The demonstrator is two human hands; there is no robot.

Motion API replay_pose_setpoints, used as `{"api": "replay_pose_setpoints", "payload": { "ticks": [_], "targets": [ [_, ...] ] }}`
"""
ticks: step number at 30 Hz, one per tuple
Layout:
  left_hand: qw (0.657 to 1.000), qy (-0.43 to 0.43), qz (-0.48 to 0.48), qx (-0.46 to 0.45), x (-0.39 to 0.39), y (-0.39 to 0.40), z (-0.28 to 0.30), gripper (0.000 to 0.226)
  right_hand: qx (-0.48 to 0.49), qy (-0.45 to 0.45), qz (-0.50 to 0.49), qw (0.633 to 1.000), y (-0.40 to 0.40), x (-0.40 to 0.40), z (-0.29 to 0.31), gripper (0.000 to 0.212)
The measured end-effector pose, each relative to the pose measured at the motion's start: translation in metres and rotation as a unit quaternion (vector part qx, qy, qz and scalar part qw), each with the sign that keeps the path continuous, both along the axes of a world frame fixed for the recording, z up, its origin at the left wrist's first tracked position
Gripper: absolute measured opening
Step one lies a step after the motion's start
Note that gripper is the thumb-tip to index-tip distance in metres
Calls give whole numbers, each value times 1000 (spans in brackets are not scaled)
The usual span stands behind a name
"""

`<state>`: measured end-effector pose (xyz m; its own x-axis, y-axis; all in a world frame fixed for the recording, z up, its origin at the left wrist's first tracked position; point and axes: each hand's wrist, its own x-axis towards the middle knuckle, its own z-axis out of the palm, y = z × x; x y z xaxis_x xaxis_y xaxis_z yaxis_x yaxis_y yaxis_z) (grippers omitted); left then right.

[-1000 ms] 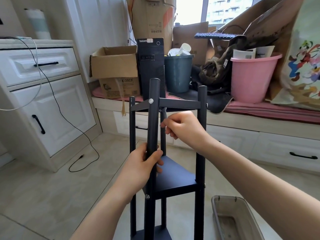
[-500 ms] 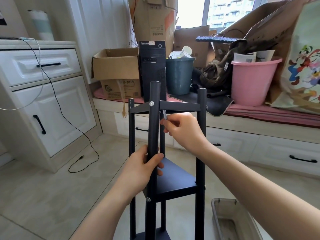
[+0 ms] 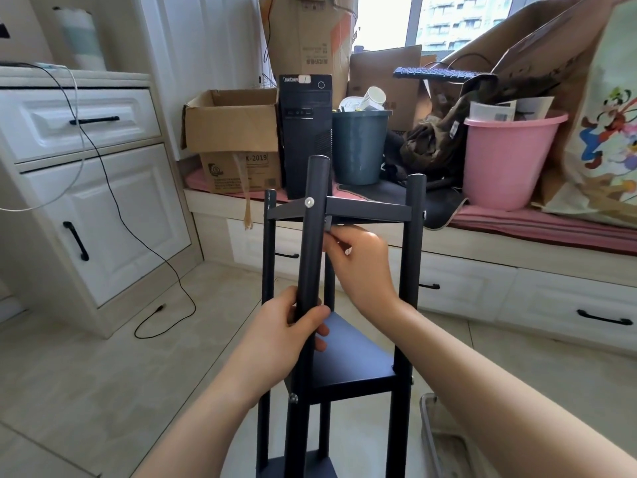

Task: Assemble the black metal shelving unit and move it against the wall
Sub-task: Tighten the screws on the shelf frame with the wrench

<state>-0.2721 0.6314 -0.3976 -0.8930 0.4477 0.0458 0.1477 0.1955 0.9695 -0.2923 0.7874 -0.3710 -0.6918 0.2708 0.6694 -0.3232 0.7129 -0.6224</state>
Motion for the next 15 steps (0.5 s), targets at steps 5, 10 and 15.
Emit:
{"api": "replay_pose_setpoints", "payload": {
  "ticks": [5,10,15],
  "targets": [
    [1000,7,-6,-17,0,-1,3,10,-3,67,-21,998,-7,-11,-7,17],
    [1000,3,-7,-25,-1,-4,4,9,2,108,-32,994,-13,-21,-11,16],
    [999,-2,-24,-30,-2,-4,4,9,-9,127,-34,991,-16,-28,-12,24]
  ]
}}
